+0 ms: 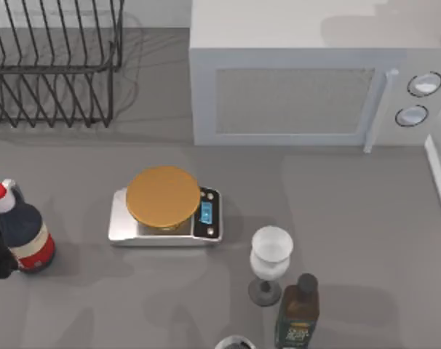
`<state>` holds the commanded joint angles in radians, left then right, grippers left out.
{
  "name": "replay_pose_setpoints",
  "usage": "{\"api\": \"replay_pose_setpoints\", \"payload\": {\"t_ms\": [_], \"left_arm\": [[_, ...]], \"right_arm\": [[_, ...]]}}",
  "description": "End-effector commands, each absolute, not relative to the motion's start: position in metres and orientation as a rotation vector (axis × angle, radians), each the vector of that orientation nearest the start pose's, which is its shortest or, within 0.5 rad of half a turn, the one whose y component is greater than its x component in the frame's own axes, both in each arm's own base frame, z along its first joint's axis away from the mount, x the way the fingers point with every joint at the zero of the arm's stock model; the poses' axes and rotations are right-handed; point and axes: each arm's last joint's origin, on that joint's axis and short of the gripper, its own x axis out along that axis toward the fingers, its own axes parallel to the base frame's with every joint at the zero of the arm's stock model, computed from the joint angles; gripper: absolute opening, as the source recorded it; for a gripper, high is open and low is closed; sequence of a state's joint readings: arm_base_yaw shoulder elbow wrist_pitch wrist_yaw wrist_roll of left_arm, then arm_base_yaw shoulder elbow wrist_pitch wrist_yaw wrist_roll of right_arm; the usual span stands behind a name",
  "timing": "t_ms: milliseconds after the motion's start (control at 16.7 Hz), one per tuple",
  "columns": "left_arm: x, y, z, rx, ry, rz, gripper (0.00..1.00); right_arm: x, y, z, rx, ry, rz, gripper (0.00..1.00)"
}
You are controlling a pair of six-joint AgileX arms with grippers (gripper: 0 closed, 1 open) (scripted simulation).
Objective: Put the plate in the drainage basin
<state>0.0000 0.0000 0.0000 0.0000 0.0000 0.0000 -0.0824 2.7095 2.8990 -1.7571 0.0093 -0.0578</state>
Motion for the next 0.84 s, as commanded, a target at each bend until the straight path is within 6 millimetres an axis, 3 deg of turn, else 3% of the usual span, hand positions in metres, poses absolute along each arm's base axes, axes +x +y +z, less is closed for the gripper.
{"api": "replay_pose_setpoints", "payload": {"t_ms": [480, 840], "left_arm": [[0.1057, -0.0012, 0.1600, 0.000, 0.000, 0.000, 1.00], [0.1057, -0.0012, 0.1600, 0.000, 0.000, 0.000, 1.00]], "right_arm": [[0.4942, -0.0334, 0.2171, 0.008, 1.568, -0.008, 0.98], [0.4942, -0.0334, 0.2171, 0.008, 1.568, -0.008, 1.00]]}}
